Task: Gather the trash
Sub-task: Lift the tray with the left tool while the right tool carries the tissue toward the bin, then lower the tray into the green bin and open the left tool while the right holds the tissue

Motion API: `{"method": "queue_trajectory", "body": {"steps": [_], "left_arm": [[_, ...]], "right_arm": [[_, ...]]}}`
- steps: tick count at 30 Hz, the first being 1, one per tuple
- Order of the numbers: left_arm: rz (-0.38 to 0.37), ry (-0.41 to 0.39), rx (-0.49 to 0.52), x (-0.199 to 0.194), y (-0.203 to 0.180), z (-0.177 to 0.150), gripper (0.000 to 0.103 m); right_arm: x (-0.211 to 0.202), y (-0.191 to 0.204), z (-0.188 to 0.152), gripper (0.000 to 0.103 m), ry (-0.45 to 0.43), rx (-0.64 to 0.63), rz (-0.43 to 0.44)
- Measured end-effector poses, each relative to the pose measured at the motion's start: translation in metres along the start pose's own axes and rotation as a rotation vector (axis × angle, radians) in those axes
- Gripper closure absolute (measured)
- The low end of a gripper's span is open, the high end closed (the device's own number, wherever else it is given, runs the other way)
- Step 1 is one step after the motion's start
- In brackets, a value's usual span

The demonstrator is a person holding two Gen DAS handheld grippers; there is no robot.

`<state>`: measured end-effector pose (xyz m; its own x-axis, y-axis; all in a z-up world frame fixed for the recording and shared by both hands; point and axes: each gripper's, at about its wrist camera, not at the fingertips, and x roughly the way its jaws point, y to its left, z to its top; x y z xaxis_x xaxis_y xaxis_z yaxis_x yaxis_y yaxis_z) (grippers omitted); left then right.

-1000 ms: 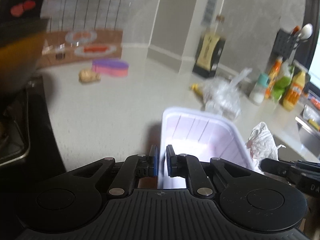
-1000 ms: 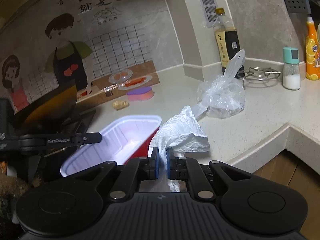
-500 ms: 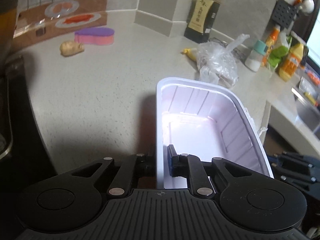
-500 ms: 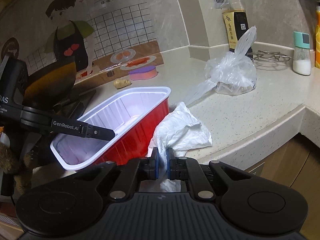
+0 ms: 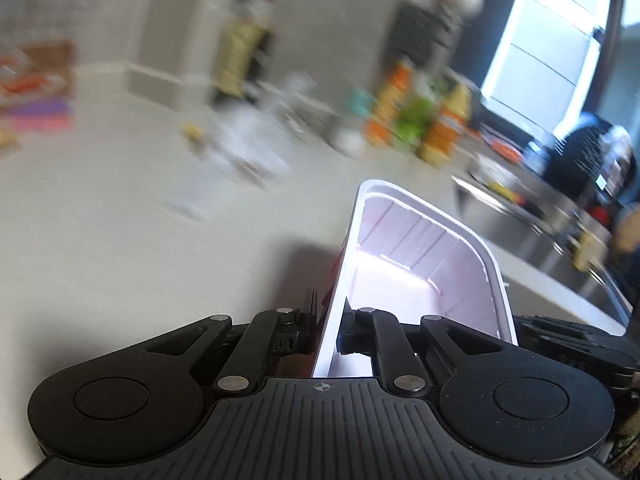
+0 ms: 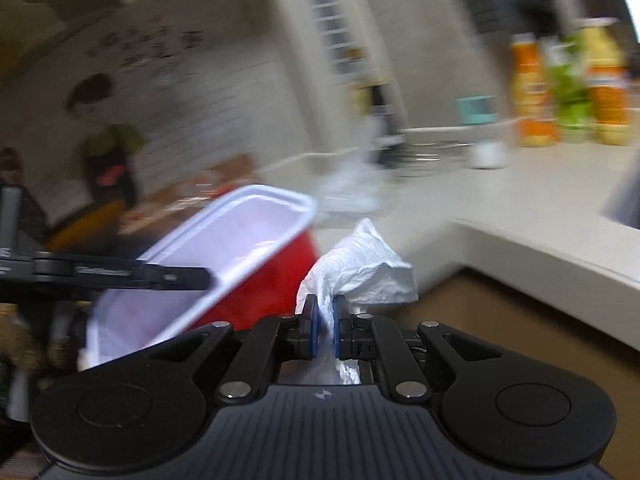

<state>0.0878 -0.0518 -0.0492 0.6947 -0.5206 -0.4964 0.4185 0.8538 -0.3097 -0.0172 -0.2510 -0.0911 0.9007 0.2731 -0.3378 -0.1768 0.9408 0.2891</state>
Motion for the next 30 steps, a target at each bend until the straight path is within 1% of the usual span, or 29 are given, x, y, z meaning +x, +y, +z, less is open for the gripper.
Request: {"method": "queue_trajectory", "body": {"steps": [2,4,6,7,9,11,12,14,17,18,19,20,22,23,24,27,30], "left_arm": [[-0.054,0.08,0.0,0.036,-0.013,-0.02,0.091],[-0.09,0.194,0.019,0.082,-0.025,-0.046,0.091],[-0.086,0.313,0.039,0.128,-0.033,-0.072,0.09],[-0.067,0.383,0.039,0.156,-0.035,-0.088,0.09],[-0.015,0.487,0.034,0.197,-0.032,-0.115,0.09],[0.066,0.589,0.044,0.235,-0.028,-0.145,0.09],[0.105,0.642,0.052,0.254,-0.026,-0.161,0.09],[0.151,0.711,0.049,0.279,-0.021,-0.184,0.09],[0.181,0.76,0.019,0.307,-0.009,-0.211,0.09],[0.192,0.772,0.005,0.314,-0.005,-0.217,0.089],[0.193,0.784,-0.014,0.319,-0.002,-0.221,0.085],[0.189,0.791,-0.028,0.326,-0.001,-0.223,0.082],[0.167,0.795,-0.032,0.335,-0.002,-0.224,0.073],[0.161,0.791,-0.027,0.337,-0.002,-0.224,0.073],[0.161,0.785,-0.017,0.339,-0.004,-0.225,0.07],[0.161,0.768,0.007,0.34,-0.007,-0.226,0.07],[0.133,0.764,-0.013,0.338,-0.004,-0.223,0.07]], "right_arm": [[-0.009,-0.029,-0.022,0.096,0.049,0.046,-0.085],[-0.012,-0.06,-0.05,0.096,0.129,0.114,-0.155],[-0.01,-0.085,-0.078,0.096,0.198,0.178,-0.214],[-0.006,-0.096,-0.095,0.096,0.232,0.208,-0.237],[0.004,-0.114,-0.123,0.096,0.292,0.265,-0.265],[0.016,-0.126,-0.146,0.096,0.345,0.313,-0.29],[0.02,-0.129,-0.156,0.096,0.359,0.329,-0.297],[0.027,-0.134,-0.17,0.096,0.373,0.343,-0.308],[0.033,-0.134,-0.179,0.096,0.384,0.325,-0.328],[0.032,-0.135,-0.179,0.096,0.376,0.321,-0.332],[0.031,-0.137,-0.179,0.096,0.371,0.327,-0.33],[0.033,-0.138,-0.178,0.096,0.375,0.336,-0.329],[0.038,-0.14,-0.18,0.096,0.4,0.345,-0.334],[0.042,-0.141,-0.181,0.096,0.415,0.346,-0.338],[0.047,-0.139,-0.182,0.096,0.427,0.346,-0.34],[0.05,-0.139,-0.188,0.096,0.446,0.34,-0.347],[0.056,-0.138,-0.19,0.096,0.464,0.331,-0.362]]}}
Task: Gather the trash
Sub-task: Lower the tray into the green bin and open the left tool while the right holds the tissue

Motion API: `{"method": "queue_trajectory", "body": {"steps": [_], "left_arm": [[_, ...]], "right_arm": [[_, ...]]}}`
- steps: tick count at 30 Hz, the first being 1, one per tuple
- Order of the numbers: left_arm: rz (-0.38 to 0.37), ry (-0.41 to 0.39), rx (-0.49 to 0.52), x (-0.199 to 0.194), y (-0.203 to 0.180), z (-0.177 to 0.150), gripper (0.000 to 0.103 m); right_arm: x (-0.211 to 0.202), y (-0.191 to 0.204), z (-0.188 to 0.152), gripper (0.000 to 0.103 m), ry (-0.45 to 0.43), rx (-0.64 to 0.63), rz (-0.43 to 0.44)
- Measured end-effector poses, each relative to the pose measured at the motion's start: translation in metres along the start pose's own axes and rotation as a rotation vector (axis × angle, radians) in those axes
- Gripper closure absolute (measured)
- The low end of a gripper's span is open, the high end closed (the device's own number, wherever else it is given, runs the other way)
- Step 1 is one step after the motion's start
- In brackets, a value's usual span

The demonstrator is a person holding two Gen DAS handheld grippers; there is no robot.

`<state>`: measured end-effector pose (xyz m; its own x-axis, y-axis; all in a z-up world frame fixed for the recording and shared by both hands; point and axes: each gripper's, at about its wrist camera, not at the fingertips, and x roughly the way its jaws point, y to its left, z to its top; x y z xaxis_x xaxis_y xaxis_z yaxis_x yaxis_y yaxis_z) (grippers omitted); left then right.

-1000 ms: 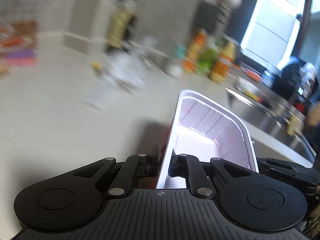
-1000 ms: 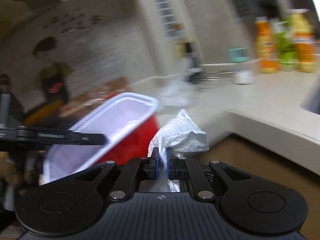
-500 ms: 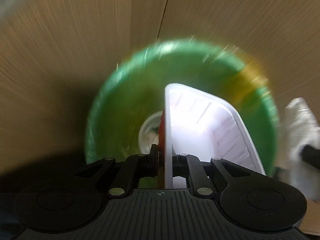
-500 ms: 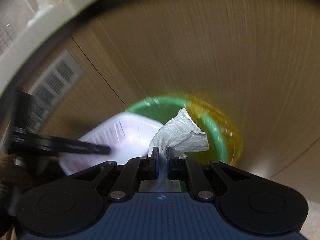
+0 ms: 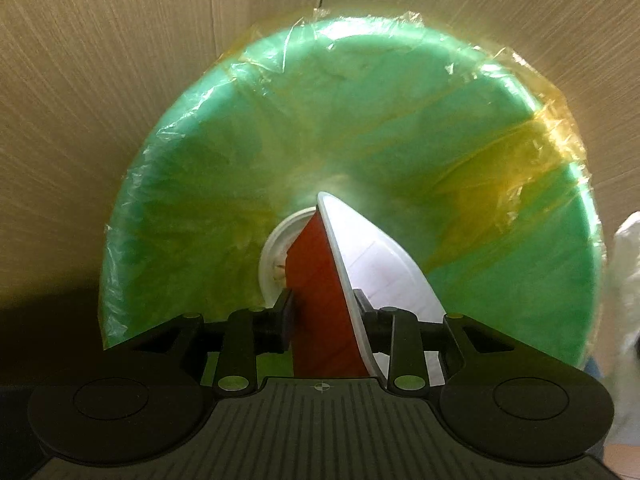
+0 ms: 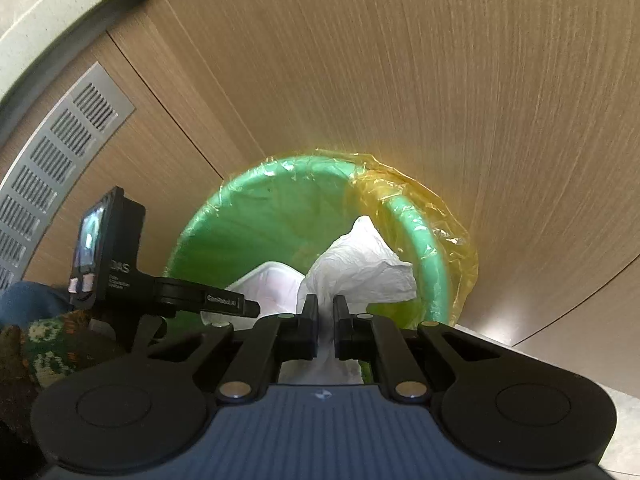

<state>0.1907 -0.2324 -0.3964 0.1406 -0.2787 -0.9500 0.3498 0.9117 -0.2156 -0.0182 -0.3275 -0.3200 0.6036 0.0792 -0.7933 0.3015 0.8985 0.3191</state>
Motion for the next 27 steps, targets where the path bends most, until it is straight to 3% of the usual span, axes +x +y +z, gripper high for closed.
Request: {"method": "queue_trajectory", "body": {"steps": [5,10,13,15,18,19,21,24,27], "left_arm": [[-0.053,0.019,0.0,-0.005,-0.003,-0.015,0.07],[-0.037,-0.069,0.055,-0.016,-0.01,-0.02,0.071],[-0.052,-0.043,0.062,-0.014,-0.013,-0.026,0.071],[-0.072,-0.066,0.043,-0.017,-0.012,-0.027,0.071],[-0.177,-0.123,0.018,-0.049,-0.008,-0.019,0.071],[-0.239,-0.161,0.03,-0.069,-0.006,-0.015,0.071],[-0.283,-0.223,0.093,-0.103,-0.006,-0.012,0.071],[-0.267,-0.326,0.212,-0.149,-0.004,-0.015,0.071],[-0.231,-0.441,0.287,-0.181,0.007,-0.023,0.071]], "right_arm": [[0.004,0.001,-0.001,0.096,0.019,0.002,-0.034],[0.007,0.002,-0.002,0.096,0.024,-0.002,-0.067],[0.009,0.003,-0.002,0.096,0.029,-0.009,-0.088],[0.011,0.003,-0.002,0.096,0.035,-0.014,-0.101],[0.013,0.004,-0.003,0.096,0.044,-0.022,-0.099],[0.013,0.005,-0.003,0.096,0.048,-0.023,-0.096],[0.015,0.006,-0.002,0.096,0.065,-0.02,-0.082],[0.023,0.016,0.004,0.096,0.098,-0.029,-0.025],[0.032,0.032,0.017,0.095,0.077,-0.035,0.04]]}}
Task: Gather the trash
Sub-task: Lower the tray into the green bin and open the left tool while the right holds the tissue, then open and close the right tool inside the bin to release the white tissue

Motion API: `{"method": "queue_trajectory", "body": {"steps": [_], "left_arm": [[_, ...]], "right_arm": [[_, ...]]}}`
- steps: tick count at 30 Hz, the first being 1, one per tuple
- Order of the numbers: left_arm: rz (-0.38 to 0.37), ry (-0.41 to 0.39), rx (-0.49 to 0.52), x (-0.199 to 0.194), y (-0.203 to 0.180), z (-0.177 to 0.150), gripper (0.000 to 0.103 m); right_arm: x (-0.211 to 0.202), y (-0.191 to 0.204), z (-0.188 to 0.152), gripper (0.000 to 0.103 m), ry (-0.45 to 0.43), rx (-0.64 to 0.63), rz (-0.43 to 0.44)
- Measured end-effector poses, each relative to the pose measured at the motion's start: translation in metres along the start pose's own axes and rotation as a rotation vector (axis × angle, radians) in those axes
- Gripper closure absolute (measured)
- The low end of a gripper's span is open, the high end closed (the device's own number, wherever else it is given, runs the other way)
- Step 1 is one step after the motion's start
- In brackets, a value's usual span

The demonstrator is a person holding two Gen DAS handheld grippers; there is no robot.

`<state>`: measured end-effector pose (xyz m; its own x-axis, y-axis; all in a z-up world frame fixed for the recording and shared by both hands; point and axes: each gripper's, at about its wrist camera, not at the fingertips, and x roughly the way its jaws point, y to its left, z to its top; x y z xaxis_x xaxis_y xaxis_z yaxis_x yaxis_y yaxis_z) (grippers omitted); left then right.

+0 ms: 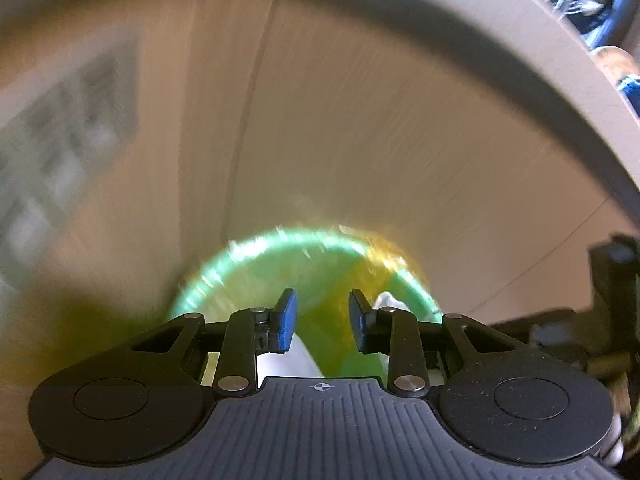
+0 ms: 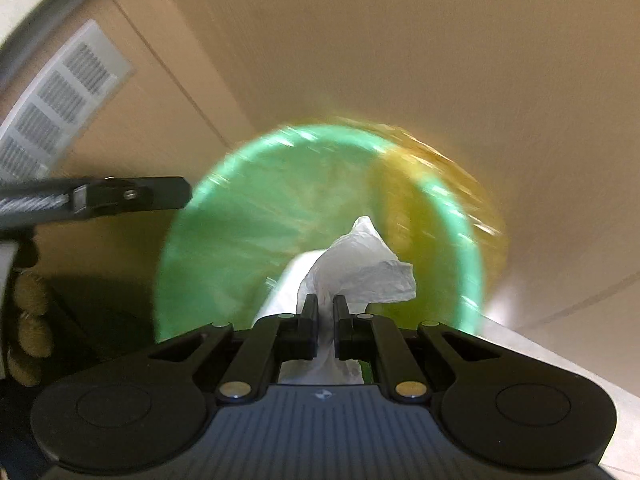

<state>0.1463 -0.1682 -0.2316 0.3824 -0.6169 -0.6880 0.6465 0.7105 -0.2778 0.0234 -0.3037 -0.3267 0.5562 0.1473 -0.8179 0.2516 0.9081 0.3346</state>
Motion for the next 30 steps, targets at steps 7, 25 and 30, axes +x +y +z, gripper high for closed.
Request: {"method": "queue_trajectory", "body": {"steps": [7,25,30], "left_arm": [[-0.052,-0.178,-0.082,-0.025,0.018,-0.006,0.071],[0.048,-0.144,0.064,0.0,-0.005,-0.013,0.071],[0.047,-0.142,0.076,-0.003,-0.01,-0.016,0.071]], "right_arm": [[0.024,-0.001,0.013,0.059,0.057,0.126,0.152],[0.038,0.001,0.003,0.059,0.085,0.052,-0.09],[0.043,0.004,0.0,0.059,0.085,0.017,-0.136]]}}
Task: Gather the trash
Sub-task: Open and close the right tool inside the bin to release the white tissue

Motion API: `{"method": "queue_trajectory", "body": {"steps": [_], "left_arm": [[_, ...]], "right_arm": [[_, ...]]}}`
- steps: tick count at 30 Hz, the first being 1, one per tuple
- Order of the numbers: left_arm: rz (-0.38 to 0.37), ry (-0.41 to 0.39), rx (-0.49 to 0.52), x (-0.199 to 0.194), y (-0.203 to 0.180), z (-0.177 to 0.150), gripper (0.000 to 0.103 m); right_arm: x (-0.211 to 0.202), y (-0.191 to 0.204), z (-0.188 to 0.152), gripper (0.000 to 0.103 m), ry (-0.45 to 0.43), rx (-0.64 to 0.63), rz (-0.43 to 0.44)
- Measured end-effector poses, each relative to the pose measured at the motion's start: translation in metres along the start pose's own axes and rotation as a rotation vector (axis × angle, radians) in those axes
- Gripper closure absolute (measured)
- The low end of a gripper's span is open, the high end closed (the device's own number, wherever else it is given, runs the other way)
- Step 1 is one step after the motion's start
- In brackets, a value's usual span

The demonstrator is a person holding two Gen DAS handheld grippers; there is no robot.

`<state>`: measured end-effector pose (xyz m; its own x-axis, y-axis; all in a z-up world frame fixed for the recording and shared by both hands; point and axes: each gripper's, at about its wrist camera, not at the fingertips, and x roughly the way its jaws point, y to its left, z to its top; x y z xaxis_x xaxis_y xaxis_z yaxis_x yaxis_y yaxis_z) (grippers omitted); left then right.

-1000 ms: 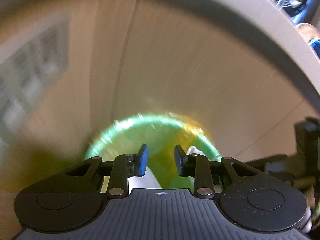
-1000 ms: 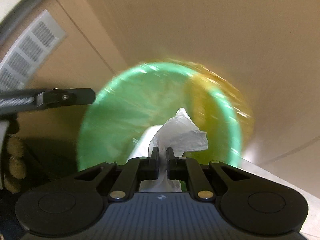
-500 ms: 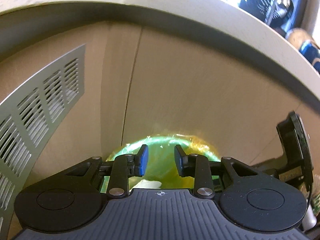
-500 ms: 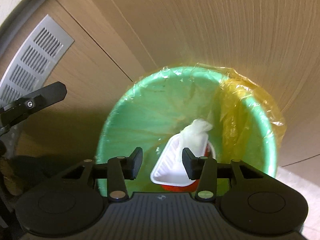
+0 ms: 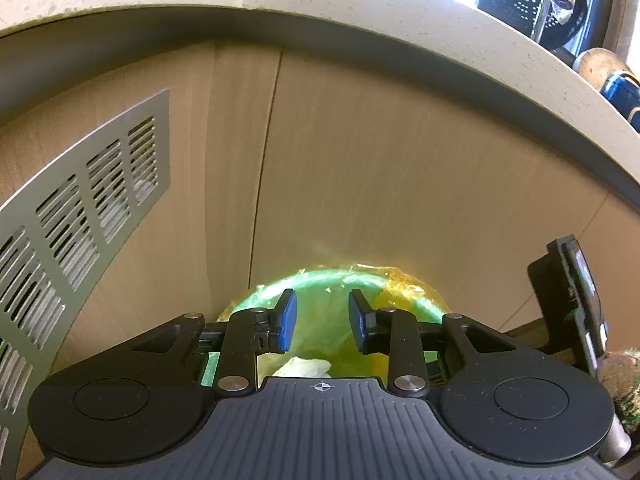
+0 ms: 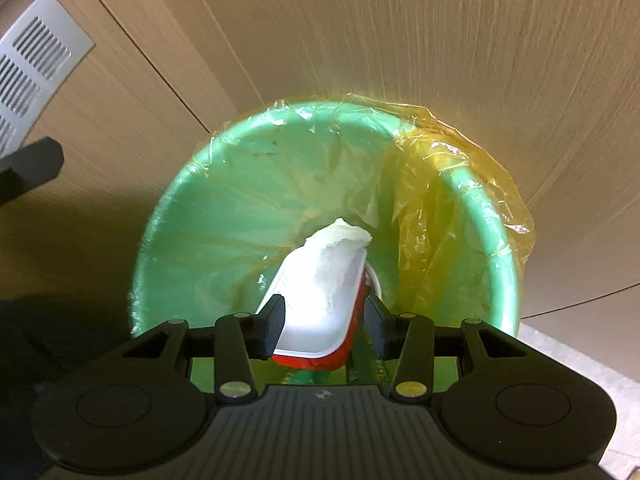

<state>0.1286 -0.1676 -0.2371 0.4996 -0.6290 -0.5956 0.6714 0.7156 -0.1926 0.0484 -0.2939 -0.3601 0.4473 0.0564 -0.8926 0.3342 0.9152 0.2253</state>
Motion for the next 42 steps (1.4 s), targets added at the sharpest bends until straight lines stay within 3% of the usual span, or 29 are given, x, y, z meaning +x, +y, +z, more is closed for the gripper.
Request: {"method": "queue_trajectory", "body": {"steps": [3,5,7,11,15,18,19,21,26,29,33,36,38,42], "left_arm": [[-0.007,0.014,-0.014,0.003,0.0,-0.001,0.071],[-0.007,0.034,-0.053,0.007,0.005,0.0,0.071],[0.016,0.049,-0.095,0.01,0.008,0.001,0.071],[0.013,0.016,-0.115,0.007,0.009,0.002,0.071],[0.022,0.002,-0.094,0.007,0.005,0.004,0.071],[0.025,0.0,-0.08,0.008,0.004,0.006,0.071],[0.031,0.003,-0.083,0.008,0.005,0.006,0.071],[0.041,0.007,-0.1,0.008,0.009,0.006,0.071],[0.021,-0.01,-0.147,0.006,0.018,0.008,0.071],[0.017,-0.014,-0.16,0.005,0.018,0.007,0.071],[0.007,-0.027,-0.174,0.0,0.018,0.002,0.071],[-0.025,-0.03,-0.215,-0.003,0.019,-0.001,0.071],[-0.04,-0.035,-0.232,-0.004,0.019,-0.003,0.071],[-0.029,-0.035,-0.224,-0.002,0.017,-0.001,0.071]], "right_arm": [[0.01,-0.001,0.002,0.058,0.019,0.006,-0.015],[0.031,0.0,0.009,0.057,0.107,-0.006,0.016],[0.058,0.007,0.02,0.058,0.189,-0.098,0.065],[0.113,0.014,0.04,0.058,0.208,-0.22,0.05],[0.169,0.013,0.047,0.059,0.191,-0.244,-0.023],[0.207,0.007,0.047,0.071,0.196,-0.226,-0.06],[0.216,0.007,0.046,0.086,0.204,-0.228,-0.085],[0.222,0.005,0.042,0.103,0.221,-0.222,-0.129],[0.17,0.008,0.041,0.103,0.259,-0.202,0.017],[0.137,0.004,0.034,0.103,0.323,-0.12,0.139],[0.126,0.001,0.026,0.102,0.385,-0.022,0.207],[0.136,-0.004,0.037,0.1,0.325,0.032,0.187],[0.148,-0.003,0.048,0.096,0.24,-0.022,0.109],[0.184,0.009,0.061,0.072,0.183,-0.165,-0.013]]}}
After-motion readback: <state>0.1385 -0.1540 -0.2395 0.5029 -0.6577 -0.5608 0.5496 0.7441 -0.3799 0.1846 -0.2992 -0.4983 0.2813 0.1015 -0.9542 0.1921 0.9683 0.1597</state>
